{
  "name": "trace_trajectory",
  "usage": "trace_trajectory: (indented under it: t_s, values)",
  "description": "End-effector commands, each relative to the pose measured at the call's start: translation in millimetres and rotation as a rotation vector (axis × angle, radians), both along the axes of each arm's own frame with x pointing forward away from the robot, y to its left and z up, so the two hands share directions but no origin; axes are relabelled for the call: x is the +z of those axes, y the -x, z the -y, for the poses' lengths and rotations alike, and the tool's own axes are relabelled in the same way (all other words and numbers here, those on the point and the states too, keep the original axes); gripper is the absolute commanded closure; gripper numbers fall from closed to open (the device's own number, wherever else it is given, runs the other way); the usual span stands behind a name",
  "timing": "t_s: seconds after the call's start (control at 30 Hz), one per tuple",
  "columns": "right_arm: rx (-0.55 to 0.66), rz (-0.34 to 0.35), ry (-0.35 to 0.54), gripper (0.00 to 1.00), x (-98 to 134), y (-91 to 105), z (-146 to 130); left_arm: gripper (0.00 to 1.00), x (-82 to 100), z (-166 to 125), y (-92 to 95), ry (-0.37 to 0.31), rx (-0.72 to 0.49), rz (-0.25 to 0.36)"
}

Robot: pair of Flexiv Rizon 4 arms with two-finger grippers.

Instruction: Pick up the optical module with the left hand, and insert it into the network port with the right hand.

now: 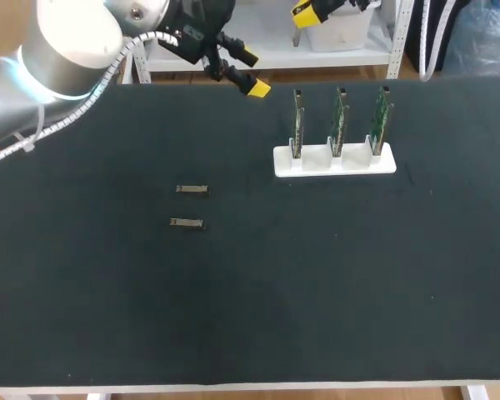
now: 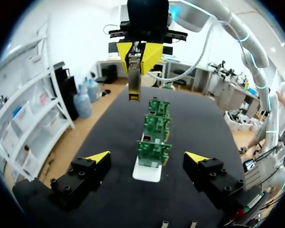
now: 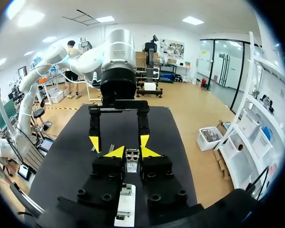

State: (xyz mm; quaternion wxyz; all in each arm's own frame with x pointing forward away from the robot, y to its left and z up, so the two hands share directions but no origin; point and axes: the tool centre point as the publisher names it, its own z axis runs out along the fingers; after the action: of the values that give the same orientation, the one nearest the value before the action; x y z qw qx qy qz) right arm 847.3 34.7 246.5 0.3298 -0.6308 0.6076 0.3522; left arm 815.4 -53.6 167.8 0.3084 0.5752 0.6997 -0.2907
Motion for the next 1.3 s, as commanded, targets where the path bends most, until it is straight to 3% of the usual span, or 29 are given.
trace_trajectory:
  t_s: [0.03, 0.63, 1.3]
  values:
    - [0.417, -0.265, 0.006, 1.00, 1.0, -8.0, 0.6, 0.00, 0.8, 0.4, 2.9, 0.003, -0.027, 0.003]
    - [0.423, -0.288, 0.009, 1.00, -7.4, 1.3, 11.0, 0.00, 0.8, 1.1, 3.5, 0.003, -0.021, 0.010]
    - [0.432, -0.320, 0.077, 1.00, -28.3, 17.9, 13.3, 0.00, 0.8, 1.1, 3.5, 0.003, -0.021, 0.010]
